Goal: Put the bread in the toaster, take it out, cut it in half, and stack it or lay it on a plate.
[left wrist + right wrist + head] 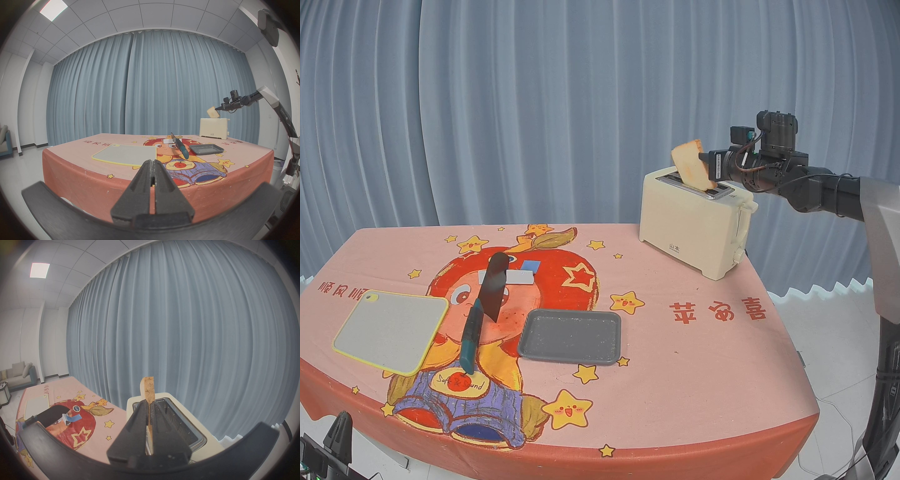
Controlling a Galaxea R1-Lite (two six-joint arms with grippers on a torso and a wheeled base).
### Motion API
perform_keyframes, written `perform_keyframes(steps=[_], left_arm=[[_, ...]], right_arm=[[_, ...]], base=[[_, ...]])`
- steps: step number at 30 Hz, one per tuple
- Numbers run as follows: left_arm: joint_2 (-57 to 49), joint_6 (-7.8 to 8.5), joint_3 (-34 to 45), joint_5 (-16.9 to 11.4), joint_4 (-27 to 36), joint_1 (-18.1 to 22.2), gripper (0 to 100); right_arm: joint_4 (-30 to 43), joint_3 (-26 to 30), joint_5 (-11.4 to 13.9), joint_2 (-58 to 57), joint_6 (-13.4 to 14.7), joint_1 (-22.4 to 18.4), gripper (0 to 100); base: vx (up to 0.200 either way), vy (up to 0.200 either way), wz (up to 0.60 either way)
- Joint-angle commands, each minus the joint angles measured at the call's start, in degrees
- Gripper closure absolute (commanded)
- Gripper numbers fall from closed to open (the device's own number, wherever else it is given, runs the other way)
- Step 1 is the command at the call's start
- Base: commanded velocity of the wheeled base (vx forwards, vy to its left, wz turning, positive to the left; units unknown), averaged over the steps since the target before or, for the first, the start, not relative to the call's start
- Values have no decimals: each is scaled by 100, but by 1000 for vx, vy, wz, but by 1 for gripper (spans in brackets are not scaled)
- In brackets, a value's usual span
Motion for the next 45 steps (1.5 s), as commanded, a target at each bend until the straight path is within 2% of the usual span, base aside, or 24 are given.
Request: perform_keyframes(steps=[1,8,11,18,21,22,23,24,26,27,28,29,30,35,42,45], left_arm=[[1,3,101,-2,-1,5,100],[1,-6,101,6,-1,5,100],[1,-6,101,6,-1,5,100],[1,-6,101,-2,-1,5,100],[1,-6,101,-2,-1,5,100],[1,3,101,-2,-1,5,100],[1,3,101,-2,-1,5,100],[1,-6,101,-2,-1,5,100],[1,-6,101,6,-1,5,100],[1,-6,101,-2,-1,5,100],[1,-6,101,-2,-1,5,100],[1,-6,101,-2,-1,5,100],[1,-6,101,6,-1,5,100],[1,-6,101,-2,-1,5,100],[1,-6,101,-2,-1,5,100],[1,3,101,6,-1,5,100]], right_arm=[[-12,1,-30,-401,46,20,100],[14,1,-74,-990,213,275,100],[5,202,-118,-1210,222,390,100],[-21,2038,-135,-2405,257,811,100],[-259,2742,-135,-2818,284,926,100],[-408,3023,-144,-2950,345,961,100],[-408,3023,-144,-2950,345,961,100],[-575,3436,-153,-3161,468,1049,100],[-619,3603,-153,-3249,530,1093,100],[-645,4122,-214,-3513,653,1216,100],[-654,4350,-232,-3636,670,1260,100],[-654,4350,-232,-3636,670,1260,100],[-672,4789,-232,-3856,688,1348,100],[-672,5528,-206,-4401,688,1497,100],[-689,6196,-162,-4910,706,1550,100],[-935,6495,-171,-4972,706,1550,100]], base=[[0,0,0],[0,0,0],[0,0,0],[0,0,0],[0,0,0],[0,0,0],[0,0,0],[0,0,0],[0,0,0],[0,0,0],[0,0,0],[0,0,0],[0,0,0],[0,0,0],[0,0,0],[0,0,0]])
